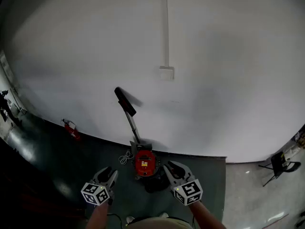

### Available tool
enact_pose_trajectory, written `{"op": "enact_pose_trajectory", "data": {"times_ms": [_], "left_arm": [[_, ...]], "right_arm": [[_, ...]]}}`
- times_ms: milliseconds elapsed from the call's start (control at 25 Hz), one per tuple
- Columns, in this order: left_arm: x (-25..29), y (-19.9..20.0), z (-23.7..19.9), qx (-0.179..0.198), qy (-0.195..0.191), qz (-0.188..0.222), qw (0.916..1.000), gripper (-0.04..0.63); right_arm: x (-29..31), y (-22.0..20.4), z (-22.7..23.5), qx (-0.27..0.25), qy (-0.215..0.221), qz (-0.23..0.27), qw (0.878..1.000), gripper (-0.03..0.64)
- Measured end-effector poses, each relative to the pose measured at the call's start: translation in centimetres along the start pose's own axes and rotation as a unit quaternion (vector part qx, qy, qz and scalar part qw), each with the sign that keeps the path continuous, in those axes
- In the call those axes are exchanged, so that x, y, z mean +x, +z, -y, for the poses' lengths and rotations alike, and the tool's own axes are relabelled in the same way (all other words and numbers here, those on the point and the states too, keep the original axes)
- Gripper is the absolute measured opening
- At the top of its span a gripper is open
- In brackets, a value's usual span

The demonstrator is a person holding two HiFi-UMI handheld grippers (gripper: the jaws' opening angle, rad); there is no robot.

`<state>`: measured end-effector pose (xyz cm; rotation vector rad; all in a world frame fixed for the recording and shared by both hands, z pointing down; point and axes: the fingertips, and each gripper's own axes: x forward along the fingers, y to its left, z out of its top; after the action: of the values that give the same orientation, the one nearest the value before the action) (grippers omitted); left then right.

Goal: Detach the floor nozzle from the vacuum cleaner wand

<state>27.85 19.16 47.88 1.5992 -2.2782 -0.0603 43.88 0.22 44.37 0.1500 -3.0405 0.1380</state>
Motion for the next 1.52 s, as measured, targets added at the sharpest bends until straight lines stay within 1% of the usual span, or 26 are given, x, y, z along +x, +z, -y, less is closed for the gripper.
{"op": "enact_pose_trajectory", "data": {"times_ms": [160, 480, 600, 640, 720, 800, 920, 1040, 1160, 1360, 1440, 1520], "left_arm": [[0.4, 0.0, -0.5, 0.0, 0.004, -0.001, 1.0, 0.163], [0.6, -0.4, -0.4, -0.006, 0.004, 0.001, 1.0, 0.163], [0.5, -0.5, -0.5, -0.006, 0.0, 0.003, 1.0, 0.163], [0.3, -0.5, -0.6, -0.006, -0.001, 0.004, 1.0, 0.163], [0.0, -0.5, -1.4, -0.009, -0.003, 0.006, 0.9999, 0.163], [-0.1, -0.3, -2.4, -0.014, -0.007, 0.006, 0.9999, 0.163], [-0.7, 0.3, -3.6, -0.012, -0.021, 0.006, 0.9997, 0.153], [-1.2, 1.2, -5.9, -0.004, -0.038, 0.007, 0.9993, 0.141], [-1.7, 1.4, -8.6, -0.008, -0.051, 0.002, 0.9987, 0.132], [-2.5, 2.7, -13.9, 0.007, -0.07, 0.004, 0.9975, 0.076], [-2.8, 2.7, -16.2, 0.007, -0.076, 0.002, 0.9971, 0.054], [-2.8, 2.8, -18.3, 0.004, -0.084, 0.0, 0.9965, 0.046]], "right_arm": [[0.2, 0.3, 0.5, 0.002, -0.001, 0.003, 1.0, 0.078], [0.6, 0.2, 0.1, 0.001, 0.007, -0.003, 1.0, 0.078], [0.9, 0.3, -0.1, 0.03, 0.014, -0.006, 0.999, 0.081], [1.0, 0.4, -0.3, 0.036, 0.017, -0.004, 0.999, 0.084], [1.4, 0.7, -0.9, 0.029, 0.016, 0.001, 0.999, 0.091], [2.1, 0.9, -1.5, 0.019, 0.011, 0.005, 1.0, 0.091], [3.5, 1.4, -2.7, 0.021, -0.001, 0.008, 1.0, 0.091], [5.8, 2.0, -4.3, 0.019, -0.017, 0.015, 1.0, 0.091], [7.9, 1.9, -6.1, 0.018, -0.032, 0.012, 0.999, 0.091], [12.2, 2.3, -9.2, 0.007, -0.053, 0.007, 0.999, 0.091], [13.9, 2.0, -10.3, 0.006, -0.061, 0.004, 0.998, 0.091], [15.4, 1.4, -10.9, 0.004, -0.074, -0.001, 0.997, 0.091]]}}
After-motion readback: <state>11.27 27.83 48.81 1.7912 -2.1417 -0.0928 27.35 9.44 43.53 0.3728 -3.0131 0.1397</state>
